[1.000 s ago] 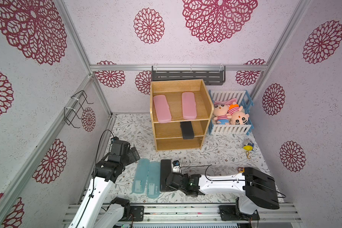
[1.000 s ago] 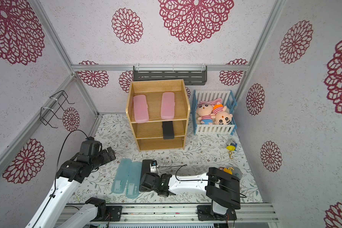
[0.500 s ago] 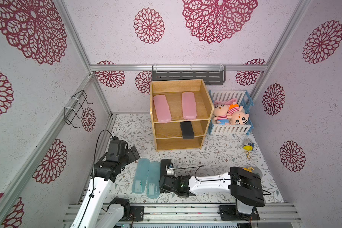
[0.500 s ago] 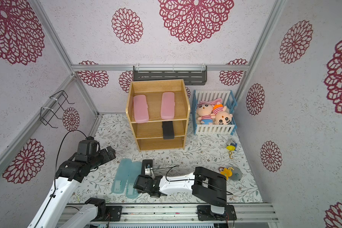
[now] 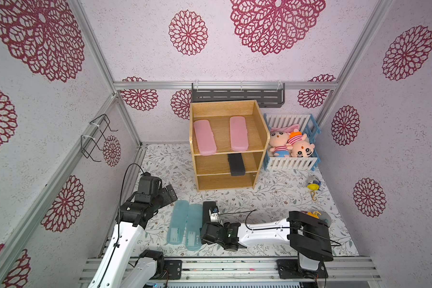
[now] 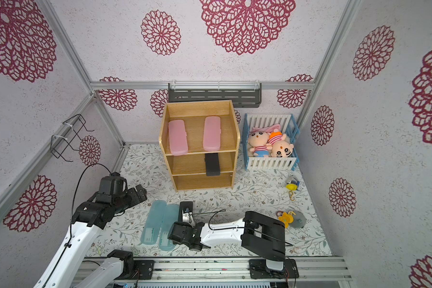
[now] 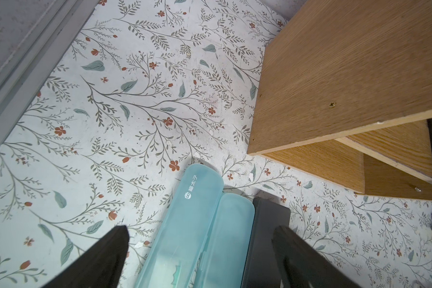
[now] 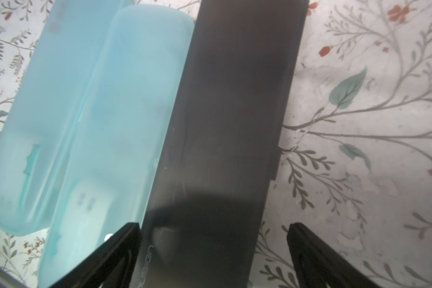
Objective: Place the pencil cases on the shelf according to color
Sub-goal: Pick up the pencil case from the center of the board.
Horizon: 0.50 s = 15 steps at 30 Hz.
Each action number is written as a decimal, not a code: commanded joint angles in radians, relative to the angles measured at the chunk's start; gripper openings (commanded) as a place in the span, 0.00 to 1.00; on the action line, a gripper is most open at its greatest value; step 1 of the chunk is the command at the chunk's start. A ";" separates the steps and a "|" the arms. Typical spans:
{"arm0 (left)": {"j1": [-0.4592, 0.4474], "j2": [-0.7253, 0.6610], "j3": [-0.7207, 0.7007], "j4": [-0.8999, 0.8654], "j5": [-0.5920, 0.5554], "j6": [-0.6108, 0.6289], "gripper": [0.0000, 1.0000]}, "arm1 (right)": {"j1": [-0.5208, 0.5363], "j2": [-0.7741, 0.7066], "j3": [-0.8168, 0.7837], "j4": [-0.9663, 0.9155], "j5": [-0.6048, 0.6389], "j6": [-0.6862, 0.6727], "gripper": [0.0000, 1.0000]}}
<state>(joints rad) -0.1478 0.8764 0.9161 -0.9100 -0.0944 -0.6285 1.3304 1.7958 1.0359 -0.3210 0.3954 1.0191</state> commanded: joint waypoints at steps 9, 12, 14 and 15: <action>-0.001 -0.011 0.003 0.015 0.014 0.004 0.97 | -0.046 -0.221 -0.161 -0.029 0.019 -0.064 0.99; -0.001 -0.017 -0.002 0.019 0.009 0.002 0.97 | -0.045 -0.217 -0.140 0.019 -0.020 -0.080 0.99; 0.000 -0.014 0.001 0.017 0.010 0.002 0.97 | -0.044 -0.182 -0.108 0.021 -0.027 -0.082 0.99; -0.001 -0.013 0.003 0.015 0.012 0.003 0.97 | -0.044 -0.157 -0.086 0.014 -0.027 -0.085 0.99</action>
<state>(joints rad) -0.1478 0.8700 0.9161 -0.9100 -0.0864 -0.6289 1.2850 1.6161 0.8970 -0.3321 0.3748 0.9672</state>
